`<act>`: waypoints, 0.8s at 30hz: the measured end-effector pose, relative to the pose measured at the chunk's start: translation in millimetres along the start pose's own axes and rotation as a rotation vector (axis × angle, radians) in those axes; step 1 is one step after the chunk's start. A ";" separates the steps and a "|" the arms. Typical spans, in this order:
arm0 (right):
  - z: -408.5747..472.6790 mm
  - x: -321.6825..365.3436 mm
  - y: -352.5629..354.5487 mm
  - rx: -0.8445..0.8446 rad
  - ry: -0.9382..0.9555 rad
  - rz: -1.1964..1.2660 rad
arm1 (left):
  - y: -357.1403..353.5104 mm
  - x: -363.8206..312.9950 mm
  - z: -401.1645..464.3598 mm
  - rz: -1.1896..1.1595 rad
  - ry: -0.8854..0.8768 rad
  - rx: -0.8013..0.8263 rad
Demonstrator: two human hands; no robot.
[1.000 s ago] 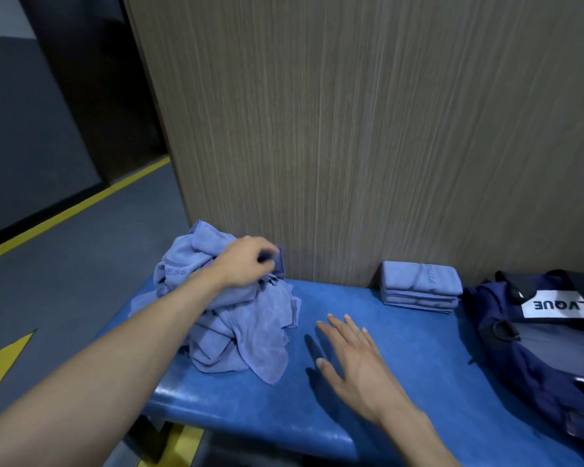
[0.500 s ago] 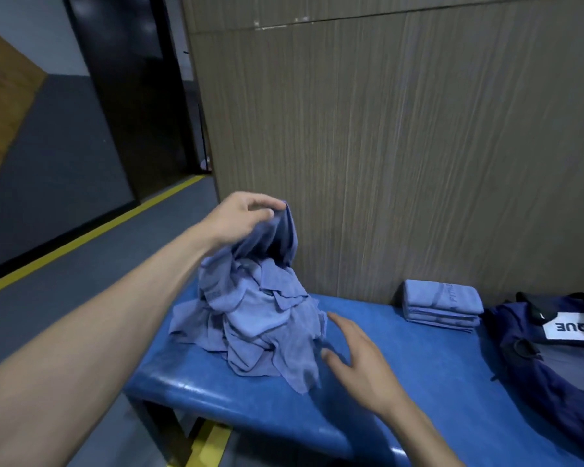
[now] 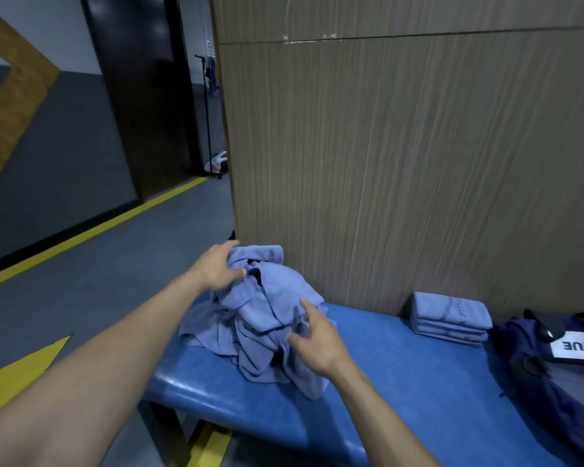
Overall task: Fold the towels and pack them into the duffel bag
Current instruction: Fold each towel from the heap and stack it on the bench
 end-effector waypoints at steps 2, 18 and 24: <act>1.0 -6.4 -3.1 0.015 0.014 -0.049 | -10.3 9.4 9.7 -0.033 0.025 -0.046; -15.0 53.1 -9.2 -0.041 0.150 0.051 | 209.6 -45.2 -52.9 -0.774 -0.221 -0.836; -54.0 126.3 25.7 -0.121 0.332 0.667 | 218.2 -133.0 -108.9 -0.648 -0.586 -0.447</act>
Point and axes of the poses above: each hand's wrist, its own z-axis towards the middle knuckle, its own y-axis out of the back of the hand, x = y × z, the point moved 7 cm from there along z, towards the middle knuckle, and after that the axes turned 9 degrees about z, right-handed, at the moved point
